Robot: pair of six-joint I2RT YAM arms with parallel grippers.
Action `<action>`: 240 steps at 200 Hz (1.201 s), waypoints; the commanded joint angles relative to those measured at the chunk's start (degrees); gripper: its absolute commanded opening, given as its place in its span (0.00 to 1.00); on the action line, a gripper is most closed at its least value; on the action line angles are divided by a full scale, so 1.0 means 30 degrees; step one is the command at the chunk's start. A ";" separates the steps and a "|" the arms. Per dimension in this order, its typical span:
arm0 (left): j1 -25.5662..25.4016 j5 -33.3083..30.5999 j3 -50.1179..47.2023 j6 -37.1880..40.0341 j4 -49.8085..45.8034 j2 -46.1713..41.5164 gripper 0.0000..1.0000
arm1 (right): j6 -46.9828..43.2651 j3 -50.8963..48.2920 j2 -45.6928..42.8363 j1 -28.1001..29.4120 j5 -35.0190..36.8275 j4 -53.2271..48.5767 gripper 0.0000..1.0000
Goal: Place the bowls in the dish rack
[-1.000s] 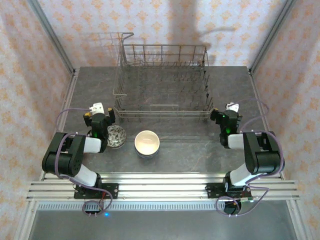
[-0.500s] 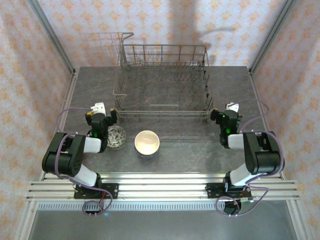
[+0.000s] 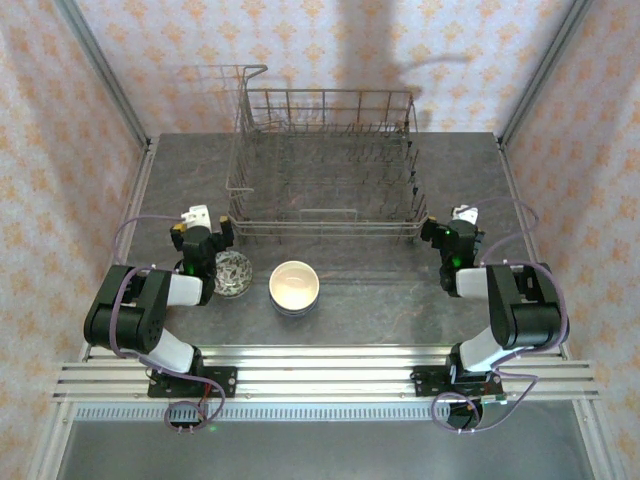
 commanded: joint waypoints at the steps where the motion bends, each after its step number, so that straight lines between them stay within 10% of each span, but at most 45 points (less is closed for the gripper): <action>1: 0.0175 -0.0911 0.0178 -0.0170 -0.0743 -0.1400 0.99 | 0.0375 0.0749 -0.1597 -0.0062 0.0206 -0.1668 1.00; 40: 0.0174 -0.3356 0.2619 -0.1948 -0.8754 -0.6003 0.99 | 0.1608 0.2445 -0.5768 -0.0494 0.1855 -0.7631 1.00; 87: 0.0254 -0.0633 0.5177 -0.2965 -1.3423 -1.0294 0.99 | 0.2931 0.7290 -0.8316 -0.1012 -0.1590 -1.5671 1.00; 151: 0.0249 0.7476 1.1336 -0.4437 -1.8314 -0.7503 0.99 | 0.2559 1.6808 -0.2457 0.1401 -0.2645 -2.4218 0.91; 240: 0.0246 1.1861 1.6129 -0.4544 -2.2939 -0.3520 0.99 | 0.4513 2.1985 0.4460 0.2064 -0.0177 -2.7952 0.77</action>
